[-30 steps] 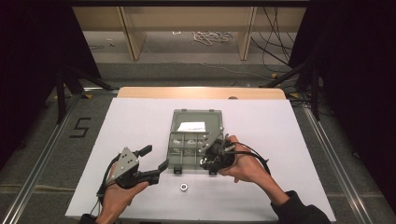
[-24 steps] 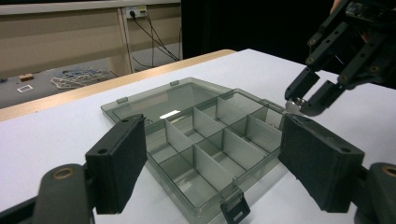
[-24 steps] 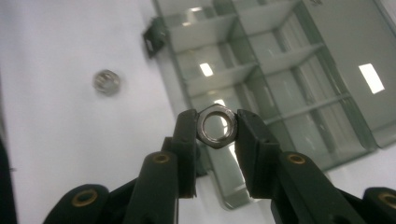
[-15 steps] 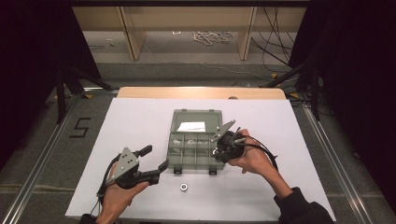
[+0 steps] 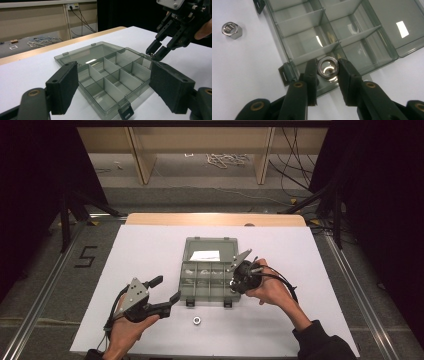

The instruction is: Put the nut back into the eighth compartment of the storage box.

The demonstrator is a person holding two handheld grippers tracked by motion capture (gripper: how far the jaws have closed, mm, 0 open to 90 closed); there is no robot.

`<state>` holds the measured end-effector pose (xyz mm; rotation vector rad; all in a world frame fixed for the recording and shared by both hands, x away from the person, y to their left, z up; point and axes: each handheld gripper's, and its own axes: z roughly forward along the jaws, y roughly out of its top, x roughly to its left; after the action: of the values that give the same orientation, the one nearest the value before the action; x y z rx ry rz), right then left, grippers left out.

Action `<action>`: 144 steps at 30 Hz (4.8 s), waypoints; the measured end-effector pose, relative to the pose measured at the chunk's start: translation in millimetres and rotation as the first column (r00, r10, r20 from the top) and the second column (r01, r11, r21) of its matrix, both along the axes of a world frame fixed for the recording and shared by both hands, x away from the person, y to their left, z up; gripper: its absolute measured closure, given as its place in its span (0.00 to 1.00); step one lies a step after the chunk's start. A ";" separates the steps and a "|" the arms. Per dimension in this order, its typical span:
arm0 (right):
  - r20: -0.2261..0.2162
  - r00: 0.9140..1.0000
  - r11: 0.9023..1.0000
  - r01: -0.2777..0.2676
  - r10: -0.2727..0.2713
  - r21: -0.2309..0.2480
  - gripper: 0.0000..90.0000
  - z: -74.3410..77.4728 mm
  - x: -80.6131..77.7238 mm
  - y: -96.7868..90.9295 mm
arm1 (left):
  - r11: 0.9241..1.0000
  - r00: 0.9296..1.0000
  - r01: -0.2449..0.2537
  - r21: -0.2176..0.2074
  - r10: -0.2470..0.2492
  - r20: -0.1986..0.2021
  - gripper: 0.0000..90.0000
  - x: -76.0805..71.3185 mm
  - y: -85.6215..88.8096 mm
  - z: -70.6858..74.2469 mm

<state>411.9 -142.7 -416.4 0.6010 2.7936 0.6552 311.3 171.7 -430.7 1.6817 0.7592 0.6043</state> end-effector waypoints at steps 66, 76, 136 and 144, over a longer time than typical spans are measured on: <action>0.047 0.971 0.968 -0.239 0.236 0.074 0.35 -0.8 -56.7 72.0 | 1.000 1.000 -0.021 -0.012 0.021 0.002 0.25 0.3 2.5 0.8; 0.000 0.959 0.959 -0.282 0.282 0.043 0.37 -15.7 -63.1 84.9 | 1.000 1.000 -0.017 -0.018 0.017 0.011 0.25 1.3 2.8 0.6; -0.071 0.966 0.969 -0.247 0.248 0.020 0.78 -29.6 -59.2 89.4 | 0.998 0.998 -0.055 -0.030 0.055 -0.008 0.25 1.6 6.5 1.0; -0.053 0.970 0.972 -0.234 0.235 0.037 0.78 -21.3 -56.4 80.3 | 0.998 0.998 -0.055 -0.033 0.055 -0.014 0.25 1.4 5.8 0.4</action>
<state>355.5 -62.4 -437.7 0.2997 2.9403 0.7369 312.7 177.5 -430.3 1.6402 0.8227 0.6165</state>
